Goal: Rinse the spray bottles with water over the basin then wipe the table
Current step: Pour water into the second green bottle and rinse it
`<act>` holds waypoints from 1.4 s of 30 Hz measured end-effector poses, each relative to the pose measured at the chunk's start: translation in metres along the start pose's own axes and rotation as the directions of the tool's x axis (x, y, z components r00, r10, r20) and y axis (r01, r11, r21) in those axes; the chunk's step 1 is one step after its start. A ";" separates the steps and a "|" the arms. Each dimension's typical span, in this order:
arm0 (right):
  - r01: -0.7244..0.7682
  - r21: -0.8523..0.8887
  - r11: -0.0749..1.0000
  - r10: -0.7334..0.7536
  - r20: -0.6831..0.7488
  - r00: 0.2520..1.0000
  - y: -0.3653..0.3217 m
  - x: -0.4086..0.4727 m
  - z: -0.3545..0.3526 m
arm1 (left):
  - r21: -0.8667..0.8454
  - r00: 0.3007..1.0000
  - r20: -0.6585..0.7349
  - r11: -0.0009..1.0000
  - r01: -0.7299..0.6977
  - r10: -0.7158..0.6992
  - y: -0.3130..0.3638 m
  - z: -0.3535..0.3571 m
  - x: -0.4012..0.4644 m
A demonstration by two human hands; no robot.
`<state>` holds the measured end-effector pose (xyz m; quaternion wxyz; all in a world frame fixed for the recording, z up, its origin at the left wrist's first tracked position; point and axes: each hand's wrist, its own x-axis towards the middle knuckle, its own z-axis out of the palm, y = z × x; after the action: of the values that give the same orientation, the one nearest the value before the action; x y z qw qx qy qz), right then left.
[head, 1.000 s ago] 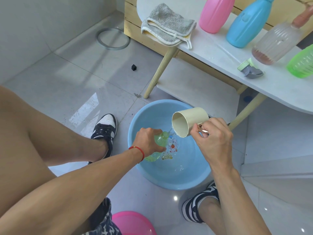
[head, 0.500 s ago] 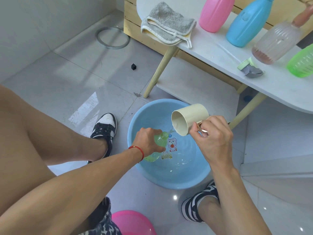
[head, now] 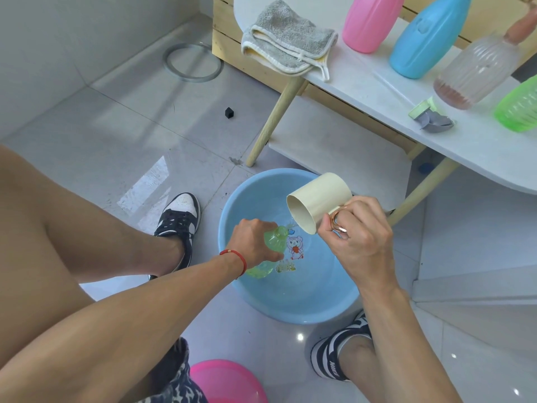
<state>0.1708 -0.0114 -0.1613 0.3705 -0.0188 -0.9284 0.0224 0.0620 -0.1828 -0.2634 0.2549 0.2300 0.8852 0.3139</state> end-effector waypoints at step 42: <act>-0.979 0.169 -0.113 0.668 0.742 0.051 0.018 -0.100 0.093 | -0.117 0.995 -0.052 0.990 0.076 -0.082 -0.020 -0.012 -0.002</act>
<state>0.1796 -0.0014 -0.2979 0.0243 -0.4809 -0.6447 0.5937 0.0515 -0.2033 -0.2677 0.2546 0.1706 0.8810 0.3604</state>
